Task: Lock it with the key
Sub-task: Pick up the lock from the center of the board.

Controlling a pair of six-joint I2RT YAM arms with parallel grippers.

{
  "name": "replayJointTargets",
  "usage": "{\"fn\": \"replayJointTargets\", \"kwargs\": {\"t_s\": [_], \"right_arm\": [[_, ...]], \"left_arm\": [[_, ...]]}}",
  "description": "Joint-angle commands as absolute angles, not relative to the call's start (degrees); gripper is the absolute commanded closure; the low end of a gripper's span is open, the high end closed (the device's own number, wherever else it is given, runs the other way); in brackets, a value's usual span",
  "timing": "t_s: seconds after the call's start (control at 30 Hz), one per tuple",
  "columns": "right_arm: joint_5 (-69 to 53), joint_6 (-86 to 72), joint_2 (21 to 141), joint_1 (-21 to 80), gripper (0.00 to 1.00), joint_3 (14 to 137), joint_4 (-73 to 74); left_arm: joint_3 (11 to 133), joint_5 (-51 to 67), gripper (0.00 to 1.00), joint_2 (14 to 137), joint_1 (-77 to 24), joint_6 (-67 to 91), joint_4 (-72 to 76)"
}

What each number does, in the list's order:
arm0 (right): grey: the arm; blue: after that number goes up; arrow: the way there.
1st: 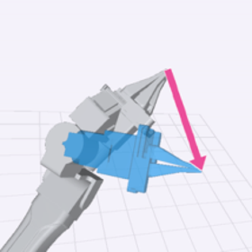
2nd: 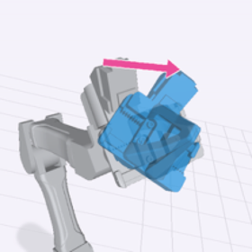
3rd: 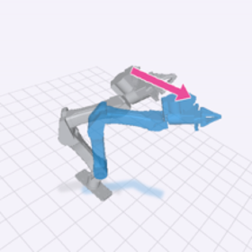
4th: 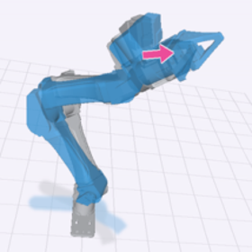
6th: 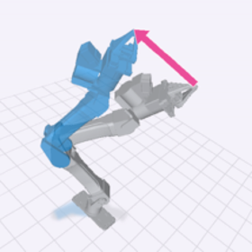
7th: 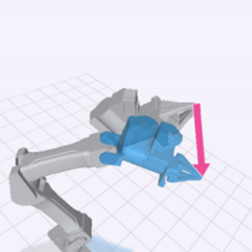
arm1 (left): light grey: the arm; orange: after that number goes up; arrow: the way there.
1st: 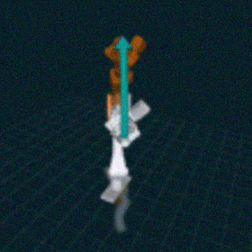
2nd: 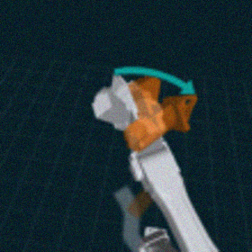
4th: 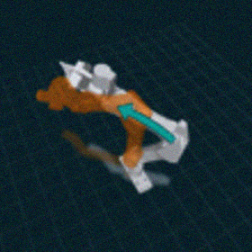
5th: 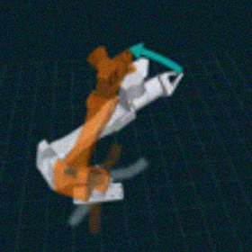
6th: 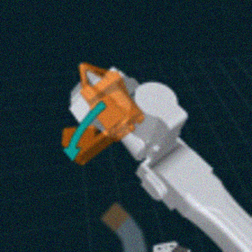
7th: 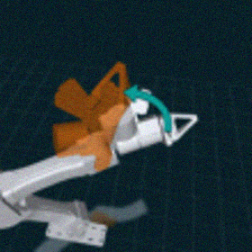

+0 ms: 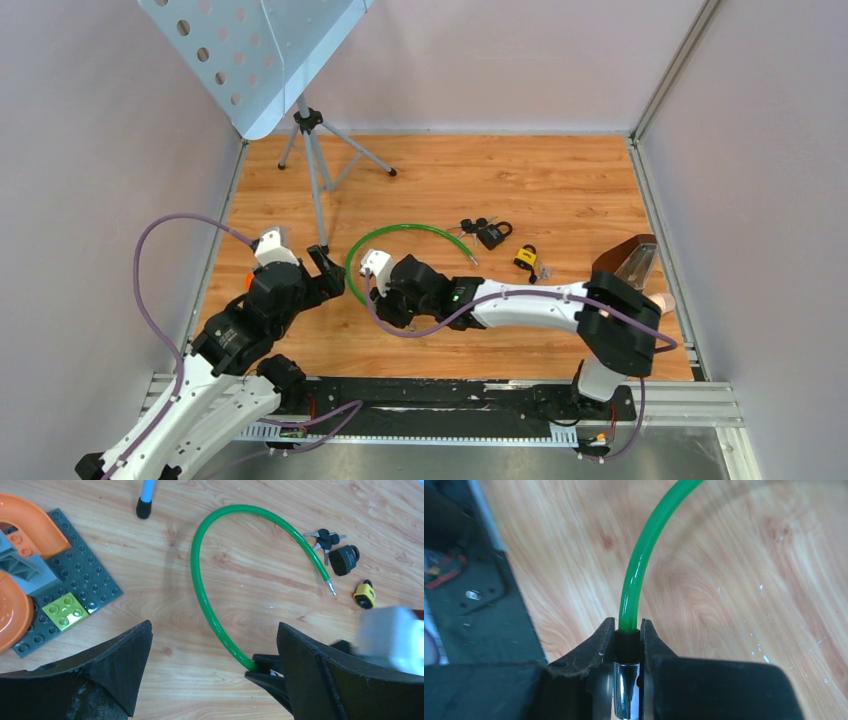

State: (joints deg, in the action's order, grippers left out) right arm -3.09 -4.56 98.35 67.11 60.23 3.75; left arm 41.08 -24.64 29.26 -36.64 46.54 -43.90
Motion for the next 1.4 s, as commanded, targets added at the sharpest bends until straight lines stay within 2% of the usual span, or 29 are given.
{"fn": "replayJointTargets", "kwargs": {"t_s": [0.0,0.23,0.37,0.63,0.93,1.03,1.07,1.1,1.27,1.3,1.37], "right_arm": [[-6.81,-9.32,90.98,67.24,1.00,57.97,-7.56],[-7.25,-14.71,88.63,67.24,1.00,54.30,-15.76],[-7.14,-16.77,89.59,67.28,1.00,53.86,-17.92],[-6.81,-18.69,92.12,67.28,1.00,54.19,-19.95],[-6.81,-19.31,93.16,67.24,1.00,53.96,-20.48],[-6.31,-19.56,93.74,67.24,1.00,54.85,-19.11],[-5.37,-19.59,93.85,67.24,0.99,55.48,-17.47],[-4.27,-19.60,93.91,67.24,0.94,55.85,-15.75],[1.68,-19.07,88.50,67.28,0.39,51.46,-14.32],[3.12,-19.12,86.58,67.24,0.31,49.99,-14.57],[5.69,-19.37,82.73,67.11,0.23,47.68,-14.13]], "left_arm": [[40.03,-25.94,0.00,28.68,-36.75,52.30,-40.64],[34.86,-17.87,0.02,33.39,-36.74,57.23,-32.66],[29.05,-13.69,0.08,36.33,-36.77,61.70,-26.52],[24.89,-12.76,0.42,37.69,-36.80,65.69,-22.80],[24.17,-14.66,0.67,34.98,-36.75,67.01,-23.94],[24.08,-14.83,0.97,34.47,-36.74,66.06,-23.50],[24.37,-15.02,0.99,34.37,-36.78,65.60,-23.43],[24.53,-15.36,1.00,34.02,-36.75,64.67,-23.49],[25.81,-15.73,1.00,32.51,-36.77,60.82,-23.39],[25.96,-15.25,1.00,32.21,-36.75,59.33,-22.70],[26.40,-13.83,1.00,32.06,-36.76,56.57,-21.49]]}}
